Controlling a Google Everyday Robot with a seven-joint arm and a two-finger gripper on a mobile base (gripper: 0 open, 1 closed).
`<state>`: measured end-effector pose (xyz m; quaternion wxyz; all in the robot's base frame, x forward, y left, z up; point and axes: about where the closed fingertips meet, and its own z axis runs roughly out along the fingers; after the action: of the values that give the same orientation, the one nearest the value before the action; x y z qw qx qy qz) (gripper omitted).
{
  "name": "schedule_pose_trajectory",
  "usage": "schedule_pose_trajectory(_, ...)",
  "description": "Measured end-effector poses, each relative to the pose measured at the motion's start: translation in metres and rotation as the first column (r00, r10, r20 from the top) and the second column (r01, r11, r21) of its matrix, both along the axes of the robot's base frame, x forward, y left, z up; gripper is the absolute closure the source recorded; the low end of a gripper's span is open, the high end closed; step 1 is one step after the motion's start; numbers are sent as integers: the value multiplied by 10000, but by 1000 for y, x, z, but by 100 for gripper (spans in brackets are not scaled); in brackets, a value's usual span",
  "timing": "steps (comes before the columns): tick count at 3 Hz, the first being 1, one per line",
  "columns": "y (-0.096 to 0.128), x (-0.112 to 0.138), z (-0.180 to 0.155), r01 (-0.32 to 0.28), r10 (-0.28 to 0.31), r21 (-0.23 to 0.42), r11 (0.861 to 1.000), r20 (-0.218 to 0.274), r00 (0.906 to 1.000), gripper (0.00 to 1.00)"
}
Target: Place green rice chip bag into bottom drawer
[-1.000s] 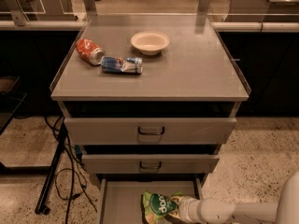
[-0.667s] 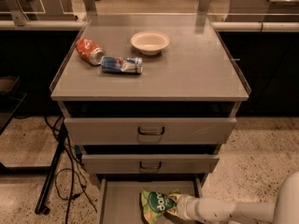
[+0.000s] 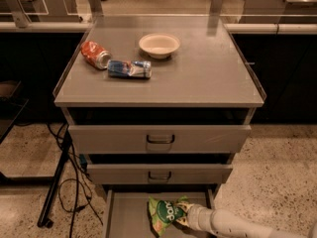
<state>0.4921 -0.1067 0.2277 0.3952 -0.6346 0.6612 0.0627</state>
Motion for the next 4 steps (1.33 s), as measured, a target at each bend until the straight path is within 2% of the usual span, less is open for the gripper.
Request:
schedule_pose_trajectory(1,-2,3,-20,-158,157,-94,9998,-114,9998,100)
schedule_pose_trajectory(2,-13,11,-38,-157,98,-744,9971,-791,9968,100)
schedule_pose_trajectory(3,-19,17,-73,-720,465,-1555,9852,-1618,9857,100)
schedule_pose_trajectory(4,-20,19,-82,-920,586,-1763,9800,-1861,9808,100)
